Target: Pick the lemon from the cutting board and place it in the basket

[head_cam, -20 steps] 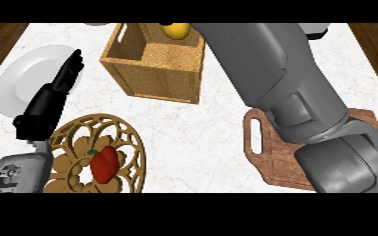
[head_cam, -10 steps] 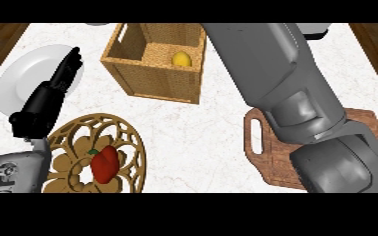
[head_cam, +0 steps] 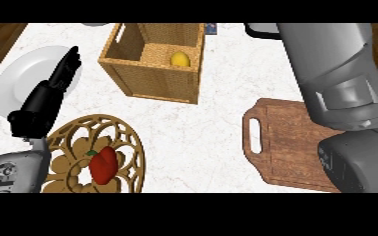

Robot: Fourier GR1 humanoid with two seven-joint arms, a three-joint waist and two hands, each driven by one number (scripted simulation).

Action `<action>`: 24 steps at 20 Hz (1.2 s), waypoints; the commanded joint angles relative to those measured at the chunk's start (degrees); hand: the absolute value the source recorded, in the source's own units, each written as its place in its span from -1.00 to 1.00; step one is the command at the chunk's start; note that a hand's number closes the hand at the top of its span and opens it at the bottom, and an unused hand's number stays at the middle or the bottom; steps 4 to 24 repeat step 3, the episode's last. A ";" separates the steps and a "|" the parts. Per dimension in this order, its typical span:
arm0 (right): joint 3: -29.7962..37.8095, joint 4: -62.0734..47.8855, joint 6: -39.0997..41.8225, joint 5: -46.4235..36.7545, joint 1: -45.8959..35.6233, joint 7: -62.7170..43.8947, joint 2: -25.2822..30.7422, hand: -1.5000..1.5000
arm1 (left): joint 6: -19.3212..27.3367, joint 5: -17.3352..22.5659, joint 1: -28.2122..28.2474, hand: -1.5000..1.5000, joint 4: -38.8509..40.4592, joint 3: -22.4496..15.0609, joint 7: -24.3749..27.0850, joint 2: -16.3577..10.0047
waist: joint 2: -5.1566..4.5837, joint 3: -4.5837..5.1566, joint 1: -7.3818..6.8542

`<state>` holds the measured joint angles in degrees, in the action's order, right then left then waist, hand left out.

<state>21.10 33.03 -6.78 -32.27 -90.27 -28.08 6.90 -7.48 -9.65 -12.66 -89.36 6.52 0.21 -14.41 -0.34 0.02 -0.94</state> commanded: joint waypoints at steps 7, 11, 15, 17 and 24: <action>5.09 1.38 -1.47 3.08 6.49 5.94 9.88 -1.00 | 0.33 -0.46 1.25 0.00 -0.07 0.17 0.63 0.09 | -0.04 -0.06 0.61; 5.09 1.38 -1.47 3.08 6.49 5.94 9.88 -1.00 | 0.33 -0.46 1.25 0.00 -0.07 0.17 0.63 0.09 | -0.04 -0.06 0.61; 5.09 1.38 -1.47 3.08 6.49 5.94 9.88 -1.00 | 0.33 -0.46 1.25 0.00 -0.07 0.17 0.63 0.09 | -0.04 -0.06 0.61; 5.09 1.38 -1.47 3.08 6.49 5.94 9.88 -1.00 | 0.33 -0.46 1.25 0.00 -0.07 0.17 0.63 0.09 | -0.04 -0.06 0.61; 5.09 1.38 -1.47 3.08 6.49 5.94 9.88 -1.00 | 0.33 -0.46 1.25 0.00 -0.07 0.17 0.63 0.09 | -0.04 -0.06 0.61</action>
